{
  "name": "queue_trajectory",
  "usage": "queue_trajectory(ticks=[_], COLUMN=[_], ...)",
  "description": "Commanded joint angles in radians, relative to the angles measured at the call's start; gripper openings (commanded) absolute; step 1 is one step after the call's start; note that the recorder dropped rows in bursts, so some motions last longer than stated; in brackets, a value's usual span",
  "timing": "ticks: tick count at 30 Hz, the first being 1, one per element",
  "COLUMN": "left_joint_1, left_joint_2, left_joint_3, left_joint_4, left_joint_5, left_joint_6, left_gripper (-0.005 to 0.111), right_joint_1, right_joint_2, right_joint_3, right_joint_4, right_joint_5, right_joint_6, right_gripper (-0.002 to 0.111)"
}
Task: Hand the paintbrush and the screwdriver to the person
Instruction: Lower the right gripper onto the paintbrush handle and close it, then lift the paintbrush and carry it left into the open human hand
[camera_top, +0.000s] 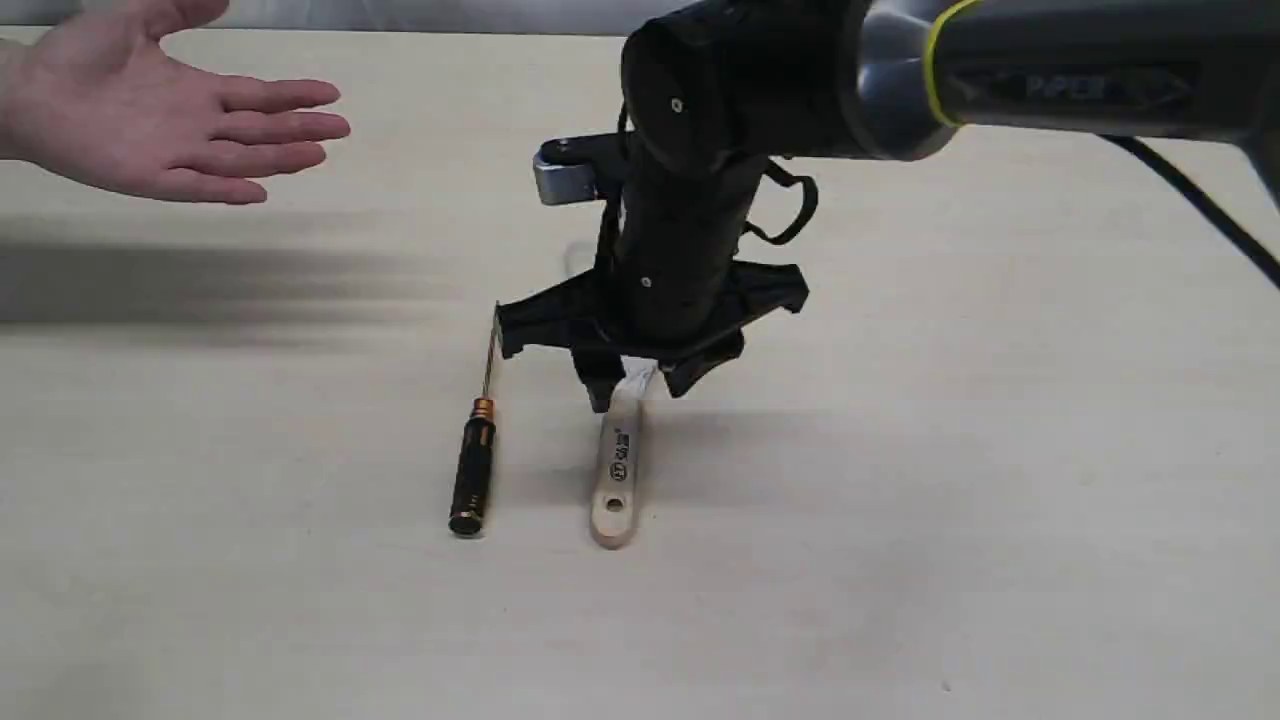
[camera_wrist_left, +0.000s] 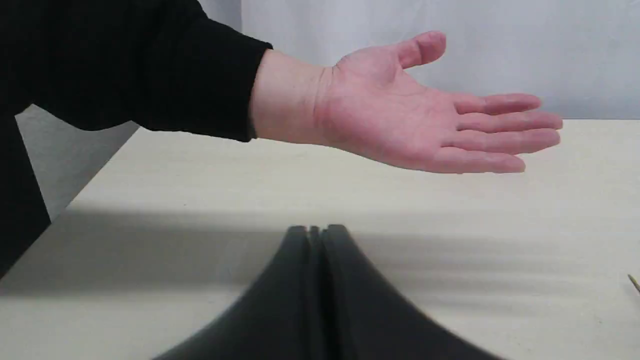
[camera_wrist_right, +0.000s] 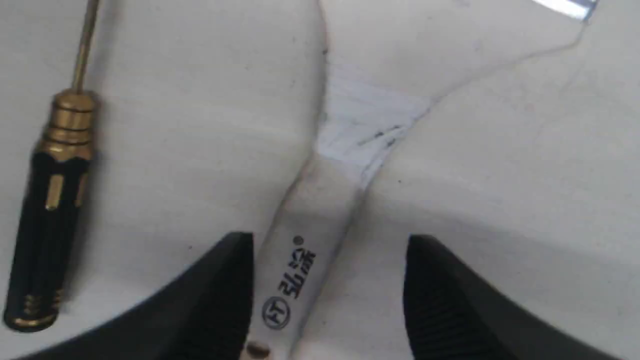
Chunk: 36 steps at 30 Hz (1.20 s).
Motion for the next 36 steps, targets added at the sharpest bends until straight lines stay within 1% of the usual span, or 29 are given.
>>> queue_trajectory(ticks=[1,11,18,21,22,23,29,36], left_joint_1=[-0.006,-0.006,-0.006,-0.006,-0.006,-0.006,-0.006,-0.006], left_joint_2=[-0.002,-0.002,-0.002,-0.002,-0.002,-0.002,-0.002,-0.002], left_joint_3=[0.002,0.002,0.002,0.002,0.002,0.002,0.002,0.002], left_joint_4=[-0.002,-0.002,-0.002,-0.002,-0.002,-0.002,-0.004,-0.004], left_joint_5=[-0.011,-0.011,-0.011,-0.011,-0.011,-0.011,-0.01,-0.01], left_joint_6=[-0.002,-0.002,-0.002,-0.002,-0.002,-0.002,-0.002,-0.002], left_gripper=[0.0,0.0,0.0,0.0,0.0,0.0,0.0,0.0], right_joint_1=[0.0,0.0,0.0,0.0,0.0,0.0,0.0,0.0], right_joint_2=[0.023,0.074,0.113,0.122,0.122,0.122,0.122,0.108], right_joint_3=[-0.008,-0.008,-0.008,-0.008,-0.008,-0.008,-0.008,-0.008], right_joint_4=[-0.019,-0.03,-0.158,-0.147,-0.144,-0.142,-0.128,-0.126], right_joint_5=[-0.014,-0.125,-0.143,-0.179,-0.186,-0.188,-0.176,-0.213], right_joint_6=[0.03,0.078,0.212,0.223,0.223,0.223,0.144,0.118], right_gripper=[0.049,0.049,0.049,0.048,0.047,0.043,0.005,0.004])
